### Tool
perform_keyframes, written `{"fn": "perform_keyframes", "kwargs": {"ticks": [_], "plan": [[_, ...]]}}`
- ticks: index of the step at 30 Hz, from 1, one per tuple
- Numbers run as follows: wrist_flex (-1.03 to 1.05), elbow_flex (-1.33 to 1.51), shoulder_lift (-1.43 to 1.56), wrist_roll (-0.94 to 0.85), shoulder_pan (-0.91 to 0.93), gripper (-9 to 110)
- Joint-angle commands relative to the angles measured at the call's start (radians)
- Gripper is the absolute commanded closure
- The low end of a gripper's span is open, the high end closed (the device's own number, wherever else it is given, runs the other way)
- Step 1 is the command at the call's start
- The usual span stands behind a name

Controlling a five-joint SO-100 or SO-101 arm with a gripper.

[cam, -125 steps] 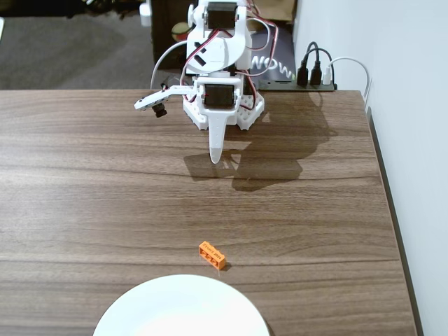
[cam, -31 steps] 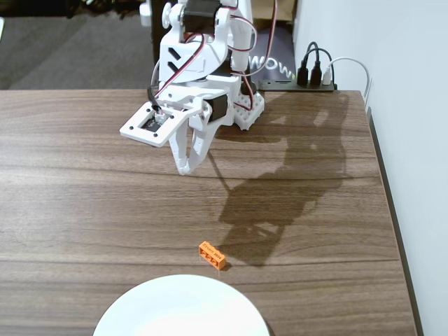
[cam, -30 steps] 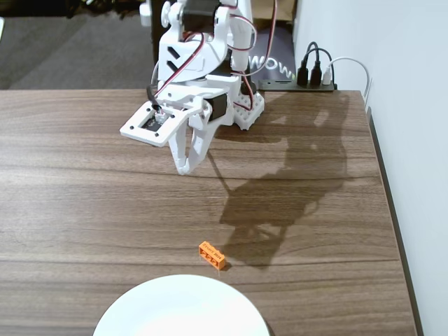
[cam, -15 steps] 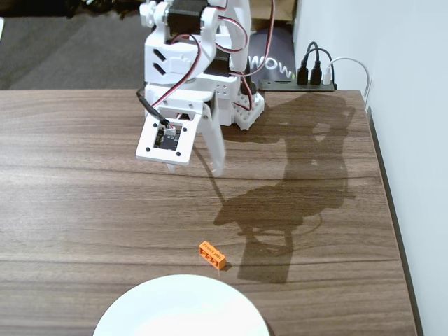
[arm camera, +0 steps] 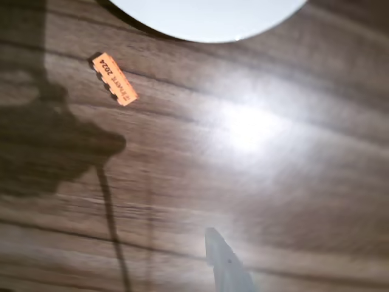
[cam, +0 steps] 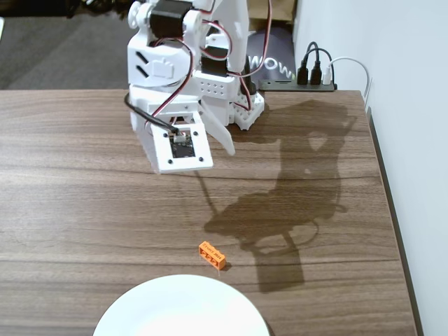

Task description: Grasp a lego block and put it on the plate.

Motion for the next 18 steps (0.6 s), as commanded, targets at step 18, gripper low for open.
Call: {"fn": "perform_keyframes", "kwargs": {"ticks": [18], "plan": [[-0.028,-0.239,-0.33,-0.107,-0.044,39]]}}
